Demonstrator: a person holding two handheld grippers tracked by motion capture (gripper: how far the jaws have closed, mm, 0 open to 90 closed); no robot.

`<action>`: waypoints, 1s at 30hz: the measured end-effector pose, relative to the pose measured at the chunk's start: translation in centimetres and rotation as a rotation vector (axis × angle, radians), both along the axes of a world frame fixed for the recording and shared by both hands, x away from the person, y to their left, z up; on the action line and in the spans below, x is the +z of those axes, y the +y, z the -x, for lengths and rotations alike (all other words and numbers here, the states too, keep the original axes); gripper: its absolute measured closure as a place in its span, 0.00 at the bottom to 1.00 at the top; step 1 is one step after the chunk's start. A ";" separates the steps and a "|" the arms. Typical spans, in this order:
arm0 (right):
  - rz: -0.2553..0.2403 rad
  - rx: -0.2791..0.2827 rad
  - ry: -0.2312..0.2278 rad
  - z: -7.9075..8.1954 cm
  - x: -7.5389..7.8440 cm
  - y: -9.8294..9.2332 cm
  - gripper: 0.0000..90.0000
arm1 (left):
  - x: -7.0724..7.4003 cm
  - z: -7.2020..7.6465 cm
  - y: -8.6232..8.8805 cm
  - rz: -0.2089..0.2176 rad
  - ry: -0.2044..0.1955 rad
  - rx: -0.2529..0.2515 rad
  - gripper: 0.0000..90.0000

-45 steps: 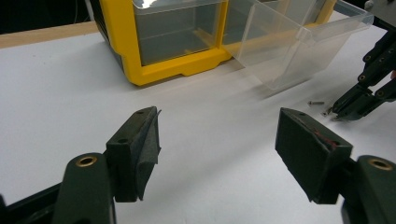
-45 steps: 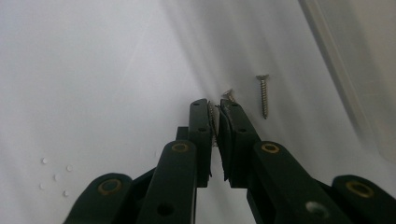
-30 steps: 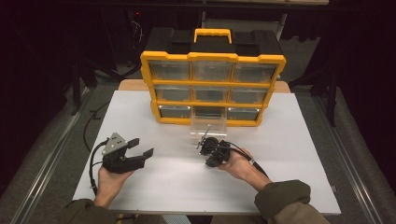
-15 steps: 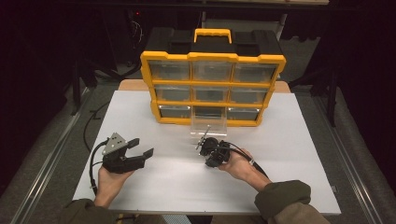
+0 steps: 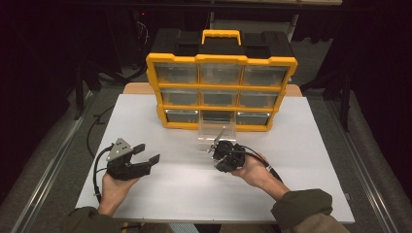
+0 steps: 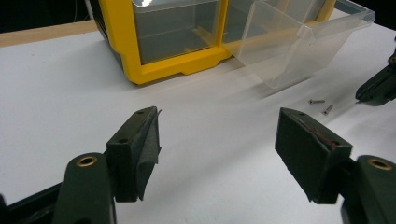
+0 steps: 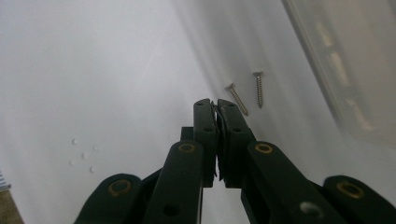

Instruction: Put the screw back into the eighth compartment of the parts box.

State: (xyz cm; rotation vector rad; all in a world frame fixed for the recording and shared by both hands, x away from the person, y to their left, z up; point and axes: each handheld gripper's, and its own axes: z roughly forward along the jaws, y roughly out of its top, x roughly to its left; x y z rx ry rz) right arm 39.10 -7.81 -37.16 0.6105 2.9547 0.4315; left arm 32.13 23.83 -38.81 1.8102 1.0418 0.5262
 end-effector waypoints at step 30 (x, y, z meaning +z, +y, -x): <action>-0.090 -0.047 -0.076 -0.3 6.0 -2.7 0.99 | 0.0 0.0 0.0 0.001 -0.001 -0.001 0.35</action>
